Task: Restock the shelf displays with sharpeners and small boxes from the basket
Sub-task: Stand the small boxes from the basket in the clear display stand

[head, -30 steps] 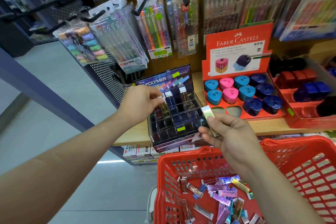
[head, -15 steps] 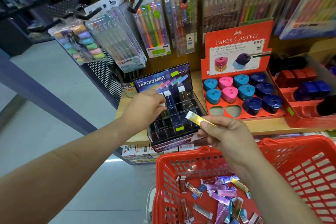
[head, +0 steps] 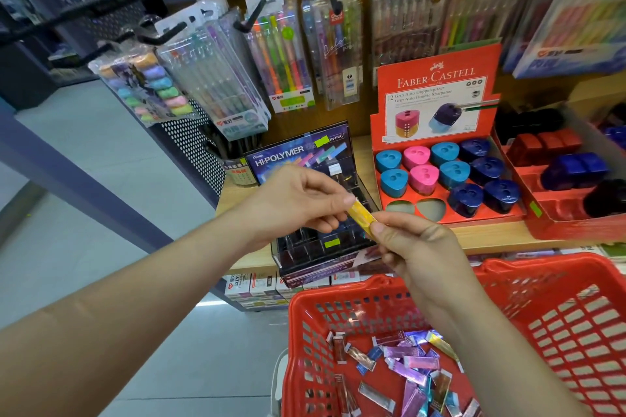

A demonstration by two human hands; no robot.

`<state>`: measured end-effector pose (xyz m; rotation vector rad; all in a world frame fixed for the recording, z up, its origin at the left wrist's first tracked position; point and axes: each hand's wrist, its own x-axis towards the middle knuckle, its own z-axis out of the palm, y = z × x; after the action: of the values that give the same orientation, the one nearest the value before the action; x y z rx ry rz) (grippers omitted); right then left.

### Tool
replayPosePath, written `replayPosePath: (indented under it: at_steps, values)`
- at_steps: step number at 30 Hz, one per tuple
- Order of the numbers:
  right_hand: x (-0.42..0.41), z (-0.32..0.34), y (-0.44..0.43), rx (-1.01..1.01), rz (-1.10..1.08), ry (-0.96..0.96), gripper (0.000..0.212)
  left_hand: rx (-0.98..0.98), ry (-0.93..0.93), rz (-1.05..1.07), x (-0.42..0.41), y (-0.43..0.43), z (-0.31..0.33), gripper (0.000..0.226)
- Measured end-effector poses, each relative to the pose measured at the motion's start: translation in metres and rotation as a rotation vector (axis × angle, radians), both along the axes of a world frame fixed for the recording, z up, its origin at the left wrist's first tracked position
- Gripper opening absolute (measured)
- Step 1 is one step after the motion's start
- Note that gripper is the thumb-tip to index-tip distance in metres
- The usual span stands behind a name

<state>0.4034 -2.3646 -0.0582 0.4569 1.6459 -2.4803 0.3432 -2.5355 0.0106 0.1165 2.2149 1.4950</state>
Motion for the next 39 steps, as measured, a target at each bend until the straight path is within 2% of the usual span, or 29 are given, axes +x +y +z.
replayPosePath:
  at_steps: [4,6,10,13,16,22,26,29,33,36,39]
  values:
    - [0.001,0.003,-0.003,0.035,0.032,0.05,0.014,-0.018,0.08,0.022,0.003,0.001,0.003,0.01]
    - [0.0,0.003,-0.002,0.074,0.018,0.063,0.02,-0.077,0.189,0.08,-0.003,-0.006,0.011,0.005]
    - [-0.006,-0.01,0.006,0.49,0.015,0.13,0.034,-0.333,0.467,0.223,-0.021,-0.033,0.021,0.003]
    - [-0.006,-0.02,0.011,0.737,0.103,0.207,0.042,-0.535,0.555,0.155,-0.024,-0.046,0.009,0.006]
    - [-0.004,-0.028,0.009,0.844,0.199,0.217,0.048,-0.687,0.632,0.067,-0.024,-0.05,-0.01,0.011]
    - [-0.001,-0.035,0.006,0.923,0.263,0.26,0.055,-0.769,0.803,-0.045,-0.027,-0.055,-0.04,0.014]
    - [-0.002,-0.037,0.005,1.018,0.276,0.284,0.06,-0.924,1.003,-0.247,-0.026,-0.051,-0.051,0.02]
    - [-0.001,-0.04,0.004,1.015,0.275,0.301,0.06,-1.011,1.116,-0.322,-0.029,-0.05,-0.055,0.025]
    - [0.0,-0.04,0.008,0.951,0.294,0.305,0.062,-1.041,1.138,-0.363,-0.032,-0.05,-0.056,0.025]
    - [0.002,-0.033,0.017,0.956,0.301,0.293,0.063,-1.008,1.106,-0.298,-0.032,-0.049,-0.053,0.021]
    - [0.004,-0.018,0.036,0.934,0.285,0.228,0.047,-0.982,1.036,-0.174,-0.024,-0.039,-0.03,0.023]
